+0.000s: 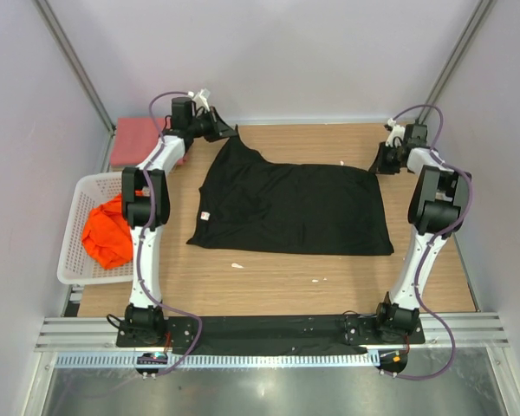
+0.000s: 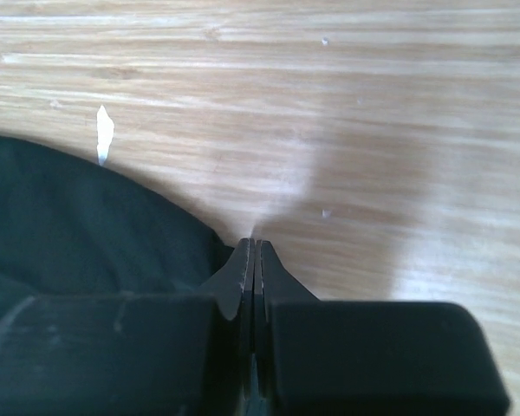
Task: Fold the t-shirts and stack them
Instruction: Fold the tshirt
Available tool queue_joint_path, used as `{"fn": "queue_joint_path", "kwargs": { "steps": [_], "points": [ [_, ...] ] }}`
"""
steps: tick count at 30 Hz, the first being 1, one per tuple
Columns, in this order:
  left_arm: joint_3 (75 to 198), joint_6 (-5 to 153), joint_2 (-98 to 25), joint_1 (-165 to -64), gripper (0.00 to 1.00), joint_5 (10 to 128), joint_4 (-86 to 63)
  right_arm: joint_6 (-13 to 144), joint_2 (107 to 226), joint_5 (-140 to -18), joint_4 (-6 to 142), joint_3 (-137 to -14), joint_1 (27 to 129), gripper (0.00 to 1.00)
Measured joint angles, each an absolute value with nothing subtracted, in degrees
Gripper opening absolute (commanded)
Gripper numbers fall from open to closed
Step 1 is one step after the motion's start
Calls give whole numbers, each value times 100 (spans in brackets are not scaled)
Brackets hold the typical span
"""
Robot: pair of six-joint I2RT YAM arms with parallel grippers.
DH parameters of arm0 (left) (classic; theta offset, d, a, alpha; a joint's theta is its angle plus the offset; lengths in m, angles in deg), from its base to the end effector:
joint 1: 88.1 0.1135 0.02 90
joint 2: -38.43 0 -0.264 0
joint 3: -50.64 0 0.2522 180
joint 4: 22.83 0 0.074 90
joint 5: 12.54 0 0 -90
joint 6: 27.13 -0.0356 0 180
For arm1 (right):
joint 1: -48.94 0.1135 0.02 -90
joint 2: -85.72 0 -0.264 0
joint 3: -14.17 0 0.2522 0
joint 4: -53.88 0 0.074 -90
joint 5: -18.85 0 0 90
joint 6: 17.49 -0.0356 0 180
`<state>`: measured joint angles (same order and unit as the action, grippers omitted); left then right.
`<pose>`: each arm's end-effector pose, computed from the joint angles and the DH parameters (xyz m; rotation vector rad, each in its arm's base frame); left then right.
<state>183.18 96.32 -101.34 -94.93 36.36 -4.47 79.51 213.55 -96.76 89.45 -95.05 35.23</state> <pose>0.5559 -0.0902 0.2087 -0.0009 2.0924 -1.1584 0.4729 -0.0995 0.1555 -0.0359 2.4297 0.4011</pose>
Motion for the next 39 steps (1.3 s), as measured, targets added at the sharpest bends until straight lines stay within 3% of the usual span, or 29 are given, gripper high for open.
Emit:
{"fn": "queue_joint_path", "kwargs": {
  "steps": [7, 26, 39],
  "points": [
    [17793, 9378, -9812, -9493, 0, 3697, -401, 7868, 20574, -9481, 8033, -8432, 3551, 1],
    [16989, 9053, -8940, -9493, 0, 3800, -386, 7824, 20078, -9164, 7432, -7966, 3667, 1],
    [16408, 8935, -8553, -9417, 0, 3905, -342, 7247, 19405, -8602, 6217, -6648, 3667, 1]
  ]
}}
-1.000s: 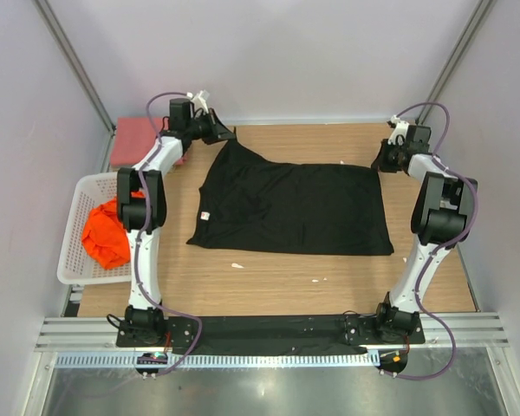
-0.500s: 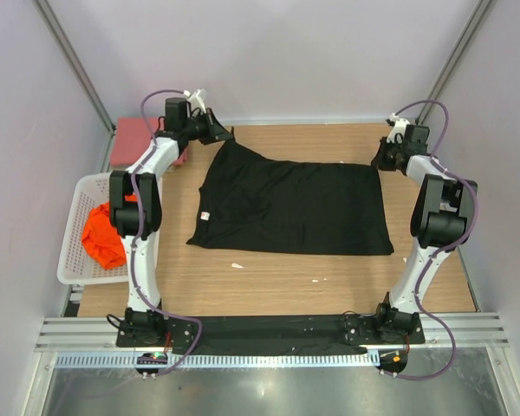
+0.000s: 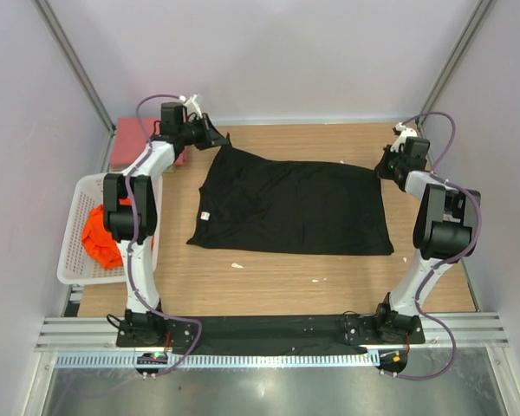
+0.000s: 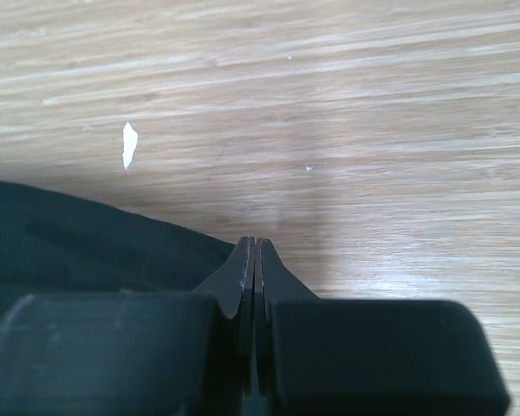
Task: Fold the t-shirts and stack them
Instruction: Fold the tshirt
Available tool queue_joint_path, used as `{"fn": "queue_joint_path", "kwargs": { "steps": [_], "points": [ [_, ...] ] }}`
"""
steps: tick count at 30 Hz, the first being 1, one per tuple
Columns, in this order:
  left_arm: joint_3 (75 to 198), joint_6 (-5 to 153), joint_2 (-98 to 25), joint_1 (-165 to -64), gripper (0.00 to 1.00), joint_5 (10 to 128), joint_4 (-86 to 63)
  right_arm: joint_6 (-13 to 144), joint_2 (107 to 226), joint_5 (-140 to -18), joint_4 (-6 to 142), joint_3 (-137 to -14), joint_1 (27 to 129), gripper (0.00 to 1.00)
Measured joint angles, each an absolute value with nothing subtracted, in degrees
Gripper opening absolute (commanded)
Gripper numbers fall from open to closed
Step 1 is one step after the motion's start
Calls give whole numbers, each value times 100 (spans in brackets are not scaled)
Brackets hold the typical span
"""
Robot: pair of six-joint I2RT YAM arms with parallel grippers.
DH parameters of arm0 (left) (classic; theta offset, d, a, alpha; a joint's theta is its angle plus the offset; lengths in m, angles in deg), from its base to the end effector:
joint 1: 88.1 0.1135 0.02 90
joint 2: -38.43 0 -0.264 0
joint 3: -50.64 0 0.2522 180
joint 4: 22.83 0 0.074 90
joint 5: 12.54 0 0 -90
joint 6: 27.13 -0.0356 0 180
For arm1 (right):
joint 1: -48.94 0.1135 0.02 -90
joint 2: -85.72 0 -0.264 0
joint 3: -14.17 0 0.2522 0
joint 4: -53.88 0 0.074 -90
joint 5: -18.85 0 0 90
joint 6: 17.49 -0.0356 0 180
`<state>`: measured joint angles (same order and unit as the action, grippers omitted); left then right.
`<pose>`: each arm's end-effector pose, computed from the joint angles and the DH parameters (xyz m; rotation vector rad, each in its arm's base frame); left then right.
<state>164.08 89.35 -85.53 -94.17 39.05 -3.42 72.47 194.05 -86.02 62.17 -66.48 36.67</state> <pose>0.4986 -0.0753 0.2356 0.0440 2.1352 -1.0393 0.4066 -0.0791 0.1833 0.0893 2.1773 0.1640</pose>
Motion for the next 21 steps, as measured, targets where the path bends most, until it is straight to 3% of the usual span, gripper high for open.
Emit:
{"fn": "queue_joint_path", "kwargs": {
  "steps": [21],
  "points": [
    [15153, 8664, -7432, -9386, 0, 4193, -154, 6622, 18640, -8627, 6012, -6049, 3667, 1]
  ]
}}
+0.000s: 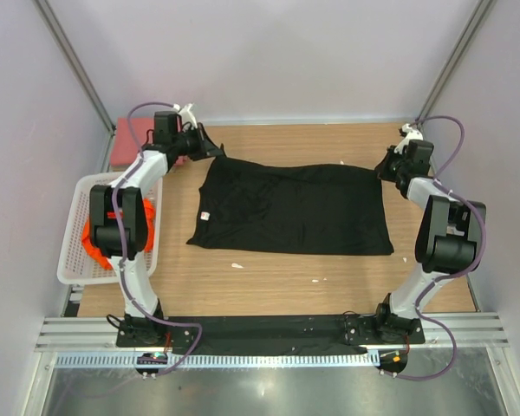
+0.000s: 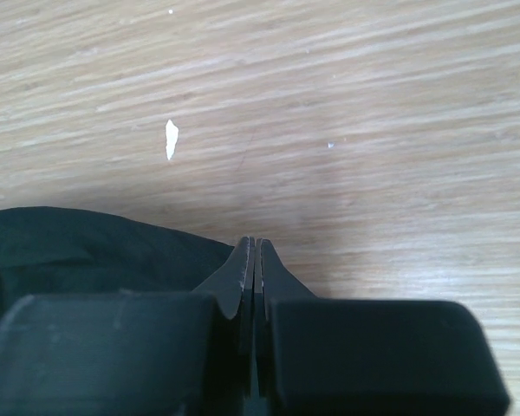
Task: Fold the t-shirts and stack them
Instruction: Fold the tshirt
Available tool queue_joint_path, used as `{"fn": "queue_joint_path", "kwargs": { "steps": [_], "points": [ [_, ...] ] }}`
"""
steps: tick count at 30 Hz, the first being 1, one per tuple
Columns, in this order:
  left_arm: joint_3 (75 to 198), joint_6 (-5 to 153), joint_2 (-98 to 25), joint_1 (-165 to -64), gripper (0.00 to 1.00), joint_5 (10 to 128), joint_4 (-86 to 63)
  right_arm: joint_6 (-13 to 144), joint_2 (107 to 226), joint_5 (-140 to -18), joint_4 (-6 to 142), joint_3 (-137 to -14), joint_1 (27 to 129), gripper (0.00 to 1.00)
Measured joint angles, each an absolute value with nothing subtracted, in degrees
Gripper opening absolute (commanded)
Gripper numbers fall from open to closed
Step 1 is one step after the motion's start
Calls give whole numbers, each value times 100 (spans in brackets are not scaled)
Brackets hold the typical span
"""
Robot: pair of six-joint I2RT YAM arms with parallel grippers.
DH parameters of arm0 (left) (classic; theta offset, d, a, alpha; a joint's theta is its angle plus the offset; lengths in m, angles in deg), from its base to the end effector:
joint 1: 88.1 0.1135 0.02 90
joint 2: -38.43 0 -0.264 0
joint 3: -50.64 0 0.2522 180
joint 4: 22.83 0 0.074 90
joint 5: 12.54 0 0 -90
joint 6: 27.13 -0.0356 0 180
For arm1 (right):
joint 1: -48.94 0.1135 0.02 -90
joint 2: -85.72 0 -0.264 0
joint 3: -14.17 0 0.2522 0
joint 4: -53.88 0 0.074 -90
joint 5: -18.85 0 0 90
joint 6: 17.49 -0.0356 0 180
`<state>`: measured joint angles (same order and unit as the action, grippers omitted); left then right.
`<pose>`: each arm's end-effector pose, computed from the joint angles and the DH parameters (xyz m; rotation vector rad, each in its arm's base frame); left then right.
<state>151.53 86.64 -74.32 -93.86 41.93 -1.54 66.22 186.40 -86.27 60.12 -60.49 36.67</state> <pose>0.4507 -0.0663 0.2488 0.0317 2.1806 -0.9621 0.3803 -0.0732 0.2044 0.1883 2.1115 0.2194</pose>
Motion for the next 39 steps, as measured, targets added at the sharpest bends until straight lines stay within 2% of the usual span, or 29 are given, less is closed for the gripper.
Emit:
{"fn": "queue_joint_path", "kwargs": {
  "steps": [9, 19, 39],
  "points": [
    [14633, 8570, -6866, -9386, 0, 4243, 115, 6338, 18321, -8578, 6136, -5494, 3667, 1],
    [13969, 8430, -6376, -9386, 0, 4274, 594, 6163, 17971, -8023, 6691, -5426, 3671, 1],
    [13437, 8141, -5869, -9395, 0, 4344, 1573, 5855, 17488, -7912, 7478, -4917, 3671, 1]
  ]
}}
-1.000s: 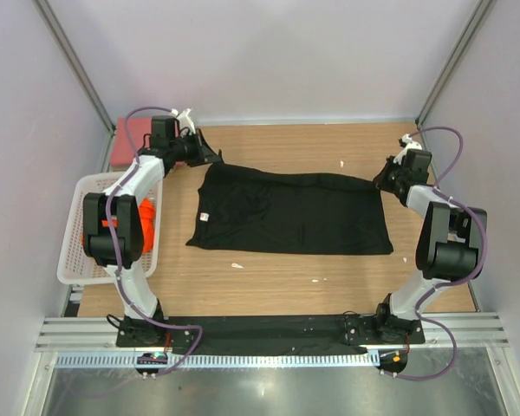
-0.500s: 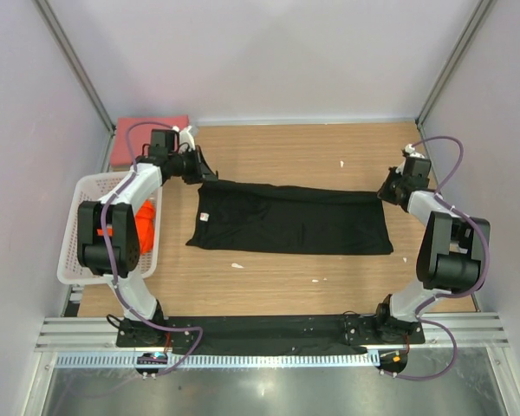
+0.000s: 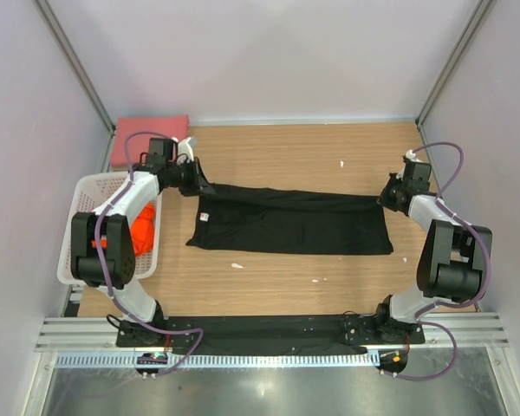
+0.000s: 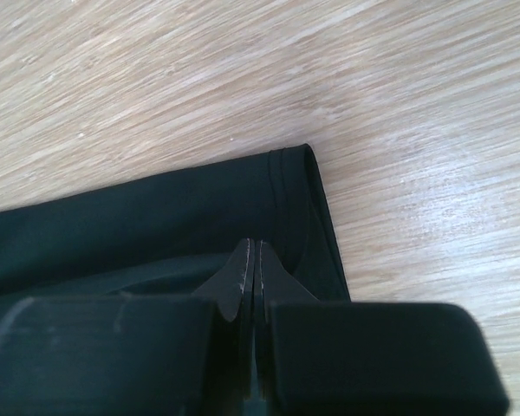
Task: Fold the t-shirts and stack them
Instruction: Fold the tshirt
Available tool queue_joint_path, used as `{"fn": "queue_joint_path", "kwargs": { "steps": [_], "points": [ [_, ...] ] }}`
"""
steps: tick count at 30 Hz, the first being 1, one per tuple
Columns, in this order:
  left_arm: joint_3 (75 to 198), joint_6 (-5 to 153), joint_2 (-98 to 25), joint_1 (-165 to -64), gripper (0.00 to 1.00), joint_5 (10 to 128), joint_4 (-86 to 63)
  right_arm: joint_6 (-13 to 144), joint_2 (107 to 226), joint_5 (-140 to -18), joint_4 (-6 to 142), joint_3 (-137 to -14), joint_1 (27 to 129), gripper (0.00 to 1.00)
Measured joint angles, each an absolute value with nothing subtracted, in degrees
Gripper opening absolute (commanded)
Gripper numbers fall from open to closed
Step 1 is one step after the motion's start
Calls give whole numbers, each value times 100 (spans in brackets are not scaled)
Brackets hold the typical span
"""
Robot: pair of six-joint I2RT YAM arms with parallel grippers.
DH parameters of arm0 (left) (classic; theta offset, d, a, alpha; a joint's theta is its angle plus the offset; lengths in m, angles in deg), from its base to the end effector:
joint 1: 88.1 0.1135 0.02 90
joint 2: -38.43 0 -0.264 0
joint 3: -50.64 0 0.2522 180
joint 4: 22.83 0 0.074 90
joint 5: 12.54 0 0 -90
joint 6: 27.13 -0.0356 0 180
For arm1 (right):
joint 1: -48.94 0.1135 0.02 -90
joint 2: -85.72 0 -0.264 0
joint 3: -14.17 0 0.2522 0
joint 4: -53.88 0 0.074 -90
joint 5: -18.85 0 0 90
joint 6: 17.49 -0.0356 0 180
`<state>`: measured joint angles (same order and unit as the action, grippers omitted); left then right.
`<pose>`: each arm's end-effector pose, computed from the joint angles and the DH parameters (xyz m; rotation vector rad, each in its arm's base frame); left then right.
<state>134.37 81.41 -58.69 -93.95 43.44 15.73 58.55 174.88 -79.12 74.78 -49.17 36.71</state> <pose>0.3579 -0.0567 0.2356 -0.0140 2.4798 -0.9170 0.3119 -0.0626 0.1881 0.4757 2.3356 0.1802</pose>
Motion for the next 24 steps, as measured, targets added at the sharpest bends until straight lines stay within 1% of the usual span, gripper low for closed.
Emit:
{"fn": "queue_joint_path", "kwargs": {
  "steps": [5, 11, 13, 15, 16, 18, 19, 21, 22, 24],
  "points": [
    [13169, 8135, -5587, -9441, 0, 4464, 1623, 5835, 17444, -7842, 7653, -4913, 3671, 1],
    [13123, 8076, -5557, -9524, 0, 4641, 1776, 5792, 17449, -7829, 7804, -4810, 3671, 3],
    [13123, 8060, -5574, -9574, 1, 4705, 1850, 5746, 17462, -7785, 7902, -4810, 3671, 7],
    [13123, 8054, -5620, -9633, 4, 4816, 1993, 5698, 17477, -7730, 8046, -4812, 3671, 11],
    [13123, 8047, -5646, -9648, 8, 4855, 2067, 5669, 17490, -7702, 8145, -4825, 3671, 18],
    [13123, 8043, -5692, -9679, 9, 4938, 2292, 5582, 17521, -7632, 8457, -4924, 3671, 26],
    [13123, 8047, -5699, -9683, 12, 4960, 2364, 5549, 17525, -7604, 8634, -4996, 3671, 30],
    [13123, 8049, -5697, -9705, 16, 5004, 2473, 5470, 17523, -7547, 8877, -5116, 3671, 33],
    [13123, 8049, -5697, -9716, 20, 5008, 2502, 5416, 17523, -7521, 8964, -5171, 3671, 33],
    [13123, 8060, -5697, -9758, 18, 5008, 2591, 5309, 17517, -7488, 9058, -5210, 3671, 32]
  ]
}}
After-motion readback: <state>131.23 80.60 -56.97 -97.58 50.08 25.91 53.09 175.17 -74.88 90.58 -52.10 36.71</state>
